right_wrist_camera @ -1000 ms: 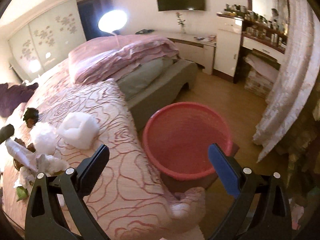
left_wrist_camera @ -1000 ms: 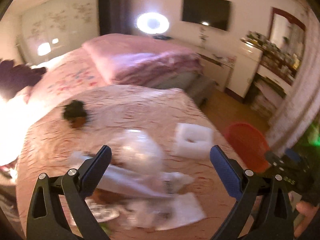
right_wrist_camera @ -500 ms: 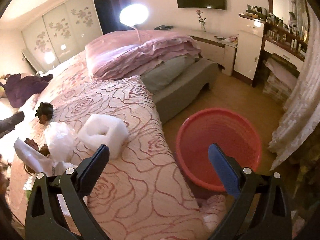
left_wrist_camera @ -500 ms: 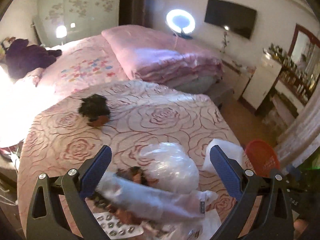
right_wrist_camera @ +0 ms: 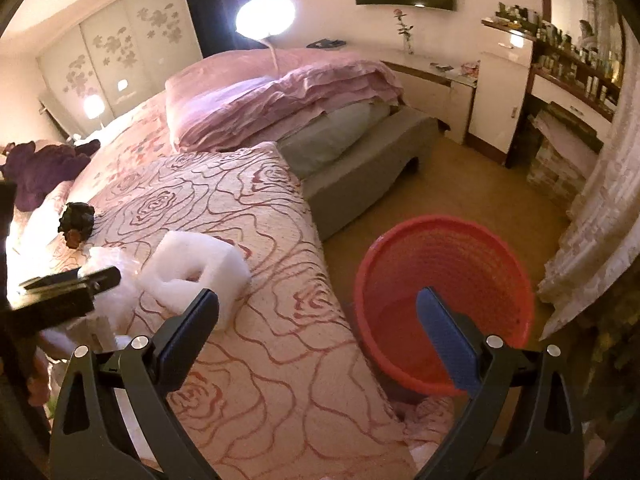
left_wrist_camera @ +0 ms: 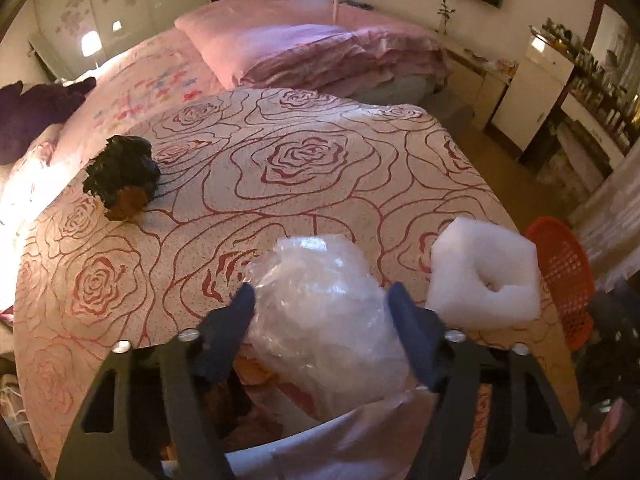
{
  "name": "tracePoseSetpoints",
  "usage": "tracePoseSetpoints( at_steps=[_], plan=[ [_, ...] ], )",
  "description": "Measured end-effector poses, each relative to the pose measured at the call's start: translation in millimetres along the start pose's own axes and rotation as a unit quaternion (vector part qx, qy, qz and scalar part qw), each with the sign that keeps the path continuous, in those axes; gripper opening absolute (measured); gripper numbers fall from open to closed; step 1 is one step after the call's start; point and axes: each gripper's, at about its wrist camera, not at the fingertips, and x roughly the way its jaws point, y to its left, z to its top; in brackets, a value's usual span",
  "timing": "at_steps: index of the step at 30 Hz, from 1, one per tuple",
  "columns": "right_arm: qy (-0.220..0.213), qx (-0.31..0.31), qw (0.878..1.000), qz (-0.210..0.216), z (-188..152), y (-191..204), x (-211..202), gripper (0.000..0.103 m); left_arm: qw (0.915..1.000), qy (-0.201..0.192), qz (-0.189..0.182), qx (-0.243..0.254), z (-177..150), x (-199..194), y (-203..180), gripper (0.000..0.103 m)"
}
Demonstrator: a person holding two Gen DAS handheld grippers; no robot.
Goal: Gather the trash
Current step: 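Grasp the clear plastic bag with the left tool while the right tool grasps the white foam block, then carry the foam block and plastic bag over the red wastebasket and release both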
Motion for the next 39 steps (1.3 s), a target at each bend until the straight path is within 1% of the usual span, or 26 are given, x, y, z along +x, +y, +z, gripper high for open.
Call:
tracePoseSetpoints(
  at_steps=[2,5,8,13,17,19,21,25,26,28,30,33,37,39],
  plan=[
    [0.003,-0.006,1.0,0.009,4.4,7.1,6.1,0.096,1.0,-0.005,-0.004,-0.004,-1.1,-2.5,3.5,0.047],
    [0.008,-0.019,0.999,0.026,11.3,22.1,15.3,0.096,0.9996,-0.014,-0.015,-0.018,-1.4,-7.9,12.3,0.041],
    [0.018,-0.029,0.999,0.042,16.0,38.2,26.3,0.096,0.9985,-0.024,-0.031,-0.038,-1.2,-15.6,23.0,0.039],
    [0.037,-0.047,0.996,0.066,19.0,62.7,43.6,0.096,0.9927,-0.06,-0.075,-0.072,-0.9,-43.8,39.6,0.038],
    [0.057,-0.066,0.994,0.073,18.7,80.1,57.1,0.096,0.9872,-0.087,-0.098,-0.091,0.6,-63.6,49.0,0.038],
    [0.059,-0.07,0.993,0.079,17.3,85.5,62.9,0.096,0.9846,-0.101,-0.104,-0.098,0.9,-72.6,53.2,0.038],
    [0.058,-0.076,0.992,0.081,17.9,89.7,64.9,0.096,0.9825,-0.114,-0.109,-0.099,1.1,-80.0,54.0,0.038],
    [0.062,-0.091,0.99,0.083,18.5,98.7,67.9,0.096,0.9814,-0.128,-0.107,-0.095,0.9,-86.5,52.3,0.038],
    [0.067,-0.095,0.989,0.09,17.8,100.6,68.8,0.091,0.9811,-0.129,-0.107,-0.097,1.0,-87.4,52.6,0.038],
    [0.067,-0.098,0.988,0.096,17.4,102.0,68.3,0.089,0.9806,-0.131,-0.107,-0.099,0.6,-89.2,54.5,0.038],
    [0.067,-0.097,0.988,0.1,17.1,100.8,67.0,0.086,0.9805,-0.138,-0.1,-0.097,0.2,-92.7,54.0,0.038],
    [0.063,-0.089,0.989,0.103,15.5,95.4,62.8,0.084,0.9791,-0.148,-0.101,-0.097,-1.6,-97.9,56.7,0.038],
    [0.059,-0.072,0.99,0.107,15.1,85.1,54.7,0.083,0.9755,-0.163,-0.108,-0.1,-0.7,-108.0,59.6,0.038],
    [0.054,-0.066,0.991,0.107,15.8,81.2,51.2,0.083,0.9727,-0.171,-0.118,-0.104,0.9,-114.3,62.1,0.038]
  ],
)
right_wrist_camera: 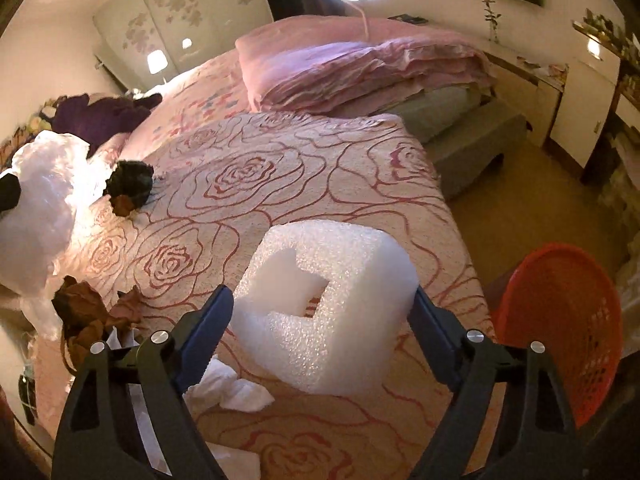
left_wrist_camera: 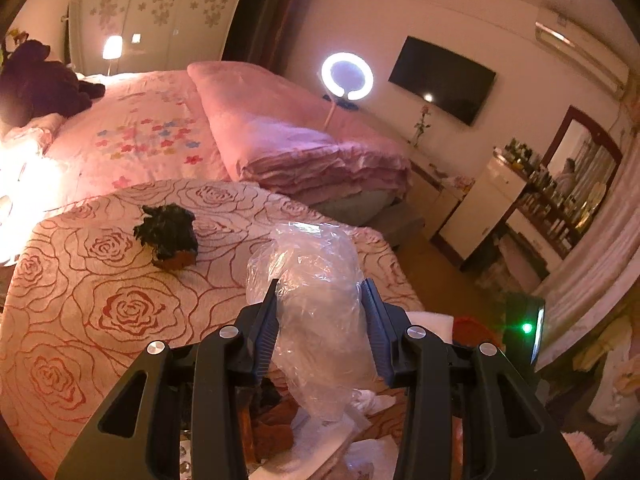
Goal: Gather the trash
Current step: 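Carry the foam block and plastic bag over the red wastebasket and release both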
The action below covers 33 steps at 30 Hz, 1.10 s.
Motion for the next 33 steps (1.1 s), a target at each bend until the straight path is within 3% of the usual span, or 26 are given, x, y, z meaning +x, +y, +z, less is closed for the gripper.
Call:
tracePoseSetpoints(
  at_steps=[7,11,24,33],
  plan=[
    [-0.028,0.014,0.999,-0.016,-1.4,-15.4,-22.3,0.083,0.9994,-0.015,-0.03,-0.012,4.4,-14.9,-2.7,0.038],
    [-0.042,0.024,0.999,-0.024,-5.9,-24.2,-33.7,0.083,0.9998,-0.01,-0.013,0.013,-1.2,-7.7,-16.1,0.038],
    [-0.072,0.064,0.992,-0.077,-26.3,-75.1,-73.4,0.083,0.9934,0.064,-0.049,0.081,-40.7,50.7,-84.4,0.038],
    [-0.084,0.115,0.981,-0.133,-45.0,-133.6,-99.9,0.083,0.9815,0.119,-0.09,0.12,-66.2,90.2,-134.8,0.038]
  ],
)
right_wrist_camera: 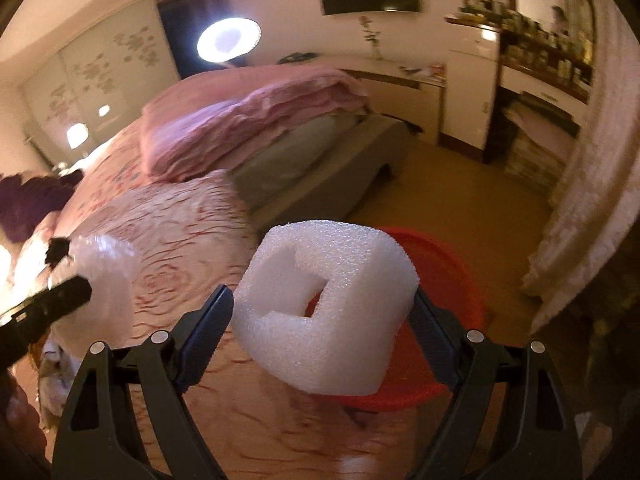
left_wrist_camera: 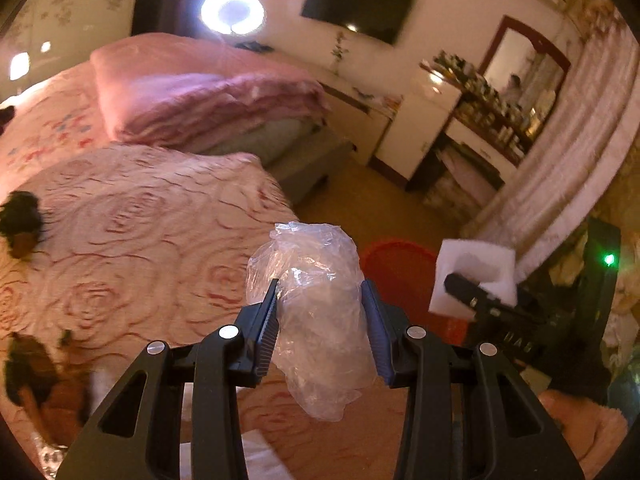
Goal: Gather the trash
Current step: 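Carry the foam block and plastic bag over the red wastebasket and release both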
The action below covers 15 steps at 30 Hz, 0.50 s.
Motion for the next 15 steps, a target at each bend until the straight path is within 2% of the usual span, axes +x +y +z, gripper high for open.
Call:
tracePoseSetpoints(
  at_steps=[9,15],
  plan=[
    [0.001,0.033,0.999,-0.037,-4.1,-49.5,0.8,0.084,0.9971,0.025,-0.021,0.069,-0.4,42.6,-60.5,0.038],
    [0.023,0.045,0.998,-0.047,-10.8,-71.4,19.5,0.085,0.9943,0.057,-0.021,0.088,-5.7,76.8,-79.3,0.038]
  ],
)
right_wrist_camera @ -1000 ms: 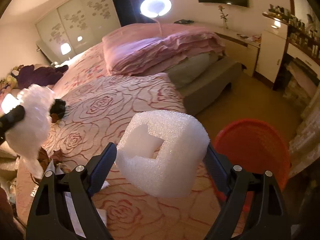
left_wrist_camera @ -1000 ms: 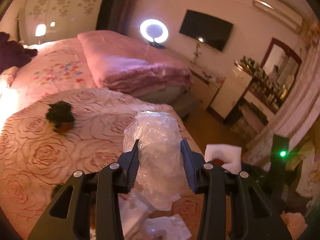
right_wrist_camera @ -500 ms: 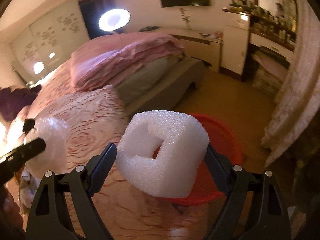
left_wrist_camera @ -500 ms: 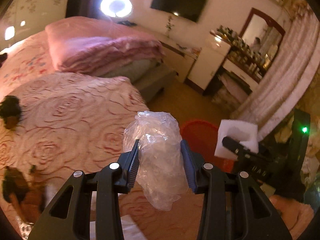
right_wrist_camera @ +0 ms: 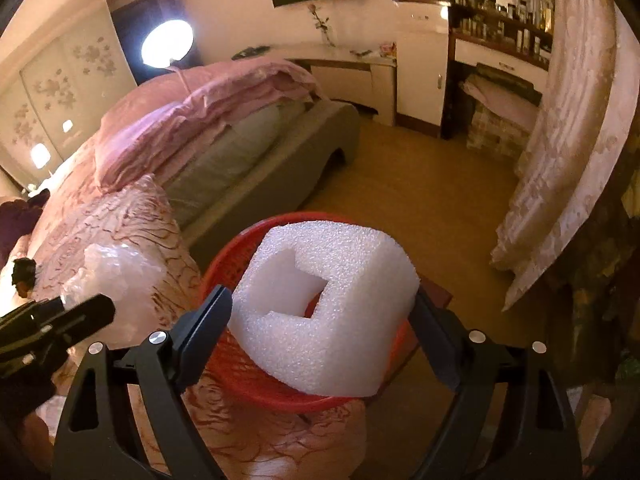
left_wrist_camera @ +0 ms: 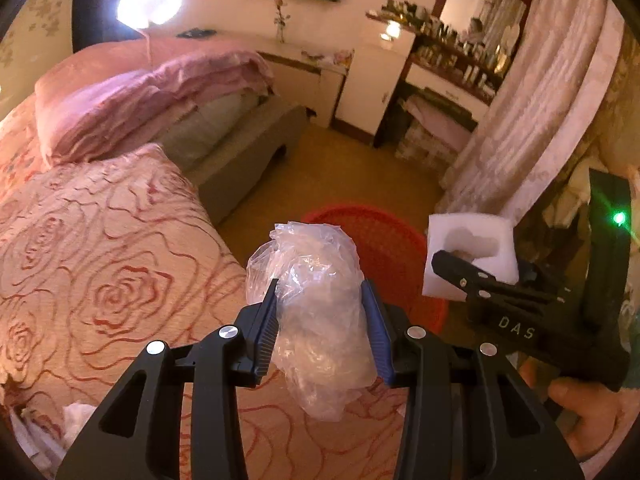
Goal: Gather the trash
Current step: 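Carry the foam block and plastic bag over the red wastebasket and release both, then move both tools back to the bed toward the remaining trash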
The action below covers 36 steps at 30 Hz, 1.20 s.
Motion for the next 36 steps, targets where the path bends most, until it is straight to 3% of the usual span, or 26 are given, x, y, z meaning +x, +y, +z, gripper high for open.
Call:
tracePoseSetpoints(
  at_steps=[6,14,22,25,36],
  plan=[
    [0.022,0.002,1.0,-0.004,-2.2,-5.9,21.0,0.086,0.9996,0.029,0.001,-0.003,-0.8,26.1,3.0,0.042],
    [0.044,0.008,0.999,0.008,-4.2,-5.4,34.1,0.089,0.9994,0.035,-0.004,-0.004,-1.9,31.0,7.0,0.062],
    [0.055,0.026,0.998,0.013,-4.3,-12.3,35.3,0.09,0.9995,0.03,-0.012,-0.001,-2.6,26.0,6.6,0.068],
    [0.052,0.028,0.998,0.017,-4.0,-13.5,33.8,0.096,0.9995,0.028,-0.017,-0.004,-3.1,23.6,5.5,0.069],
    [0.035,0.038,0.998,0.023,-0.8,-17.1,23.1,0.096,0.9999,0.007,-0.012,-0.006,0.2,6.2,9.2,0.07]
  ],
)
